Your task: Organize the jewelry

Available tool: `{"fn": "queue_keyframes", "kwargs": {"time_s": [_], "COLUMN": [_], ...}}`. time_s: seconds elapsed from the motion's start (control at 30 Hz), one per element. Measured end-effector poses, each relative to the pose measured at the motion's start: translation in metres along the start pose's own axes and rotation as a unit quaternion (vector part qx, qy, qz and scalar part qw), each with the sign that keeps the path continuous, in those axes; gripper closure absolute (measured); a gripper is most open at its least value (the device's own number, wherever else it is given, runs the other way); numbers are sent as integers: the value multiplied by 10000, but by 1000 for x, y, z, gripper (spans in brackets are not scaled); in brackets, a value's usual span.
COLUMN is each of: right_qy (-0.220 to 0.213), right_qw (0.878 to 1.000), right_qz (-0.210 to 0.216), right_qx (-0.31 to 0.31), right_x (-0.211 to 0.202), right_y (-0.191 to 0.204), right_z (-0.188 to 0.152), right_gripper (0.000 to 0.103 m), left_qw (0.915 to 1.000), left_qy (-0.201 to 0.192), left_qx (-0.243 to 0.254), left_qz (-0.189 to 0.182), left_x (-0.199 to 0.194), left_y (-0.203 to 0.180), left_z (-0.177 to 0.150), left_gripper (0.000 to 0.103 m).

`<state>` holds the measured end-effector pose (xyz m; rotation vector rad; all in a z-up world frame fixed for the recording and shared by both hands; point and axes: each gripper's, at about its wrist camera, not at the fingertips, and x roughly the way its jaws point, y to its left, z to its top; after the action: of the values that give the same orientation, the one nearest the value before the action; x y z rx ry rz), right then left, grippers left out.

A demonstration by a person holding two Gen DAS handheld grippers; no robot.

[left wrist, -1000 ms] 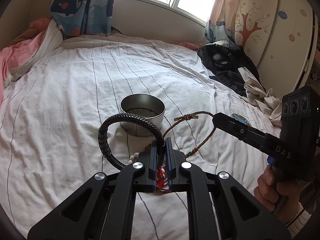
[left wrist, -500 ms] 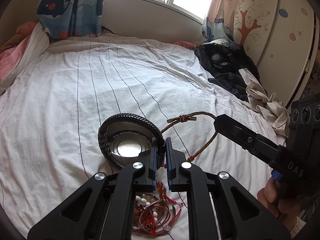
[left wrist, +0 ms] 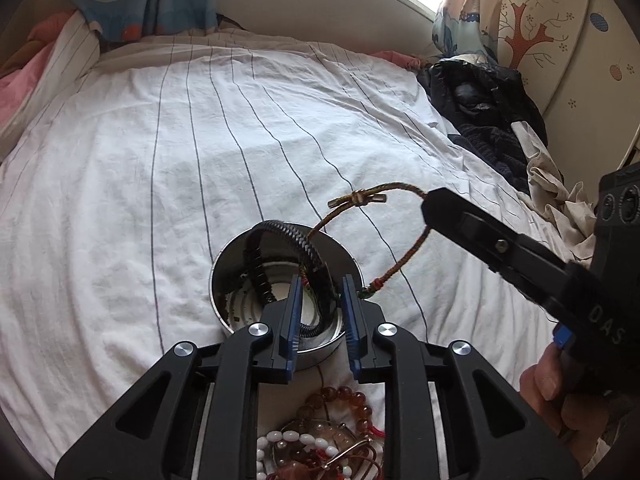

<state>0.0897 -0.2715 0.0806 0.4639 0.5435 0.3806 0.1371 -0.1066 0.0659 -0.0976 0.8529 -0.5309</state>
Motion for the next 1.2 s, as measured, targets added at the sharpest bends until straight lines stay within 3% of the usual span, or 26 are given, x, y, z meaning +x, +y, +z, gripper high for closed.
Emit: {"fn": "queue_keyframes", "kwargs": {"time_s": [0.13, 0.27, 0.33, 0.4, 0.57, 0.7, 0.83, 0.87, 0.93, 1.0, 1.2], "right_qy": [54, 658, 821, 777, 517, 365, 348, 327, 274, 215, 114], "right_qw": [9991, 9975, 9957, 9957, 9971, 9971, 9963, 9962, 9963, 9965, 9958], "right_qz": [311, -241, -420, -501, -551, -621, -617, -614, -590, -548, -532], "right_qx": [285, 66, 69, 104, 33, 246, 488, 523, 569, 601, 742], "right_x": [11, 38, 45, 42, 29, 20, 16, 14, 9, 4, -6], "right_y": [0, -2, -8, -12, -11, -20, -30, -31, -33, -34, -38], "right_z": [-2, -11, -18, -21, -17, -14, -12, -11, -8, -5, -1], "right_gripper": [99, 98, 90, 63, 60, 56, 56, 56, 56, 56, 54], "left_qw": [9997, 9992, 9990, 9988, 9976, 9966, 9977, 9976, 9982, 9981, 9967], "left_qy": [-187, -214, -192, -174, -377, -679, -283, -257, -174, -82, 207], "left_qx": [-157, -260, -302, -326, -336, -333, -408, -416, -367, -175, -89], "left_qz": [94, 211, 260, 330, 474, 325, 466, 482, 444, 584, 785], "left_x": [-21, -31, -32, -32, -33, -28, 5, 8, 12, 15, 16], "left_y": [12, 24, 26, 29, 30, 22, 18, 17, 14, 6, 4], "left_z": [-10, -17, -21, -25, -16, 3, 11, 10, 10, 10, 10], "left_gripper": [72, 70, 67, 67, 65, 61, 61, 63, 93, 102, 103]}}
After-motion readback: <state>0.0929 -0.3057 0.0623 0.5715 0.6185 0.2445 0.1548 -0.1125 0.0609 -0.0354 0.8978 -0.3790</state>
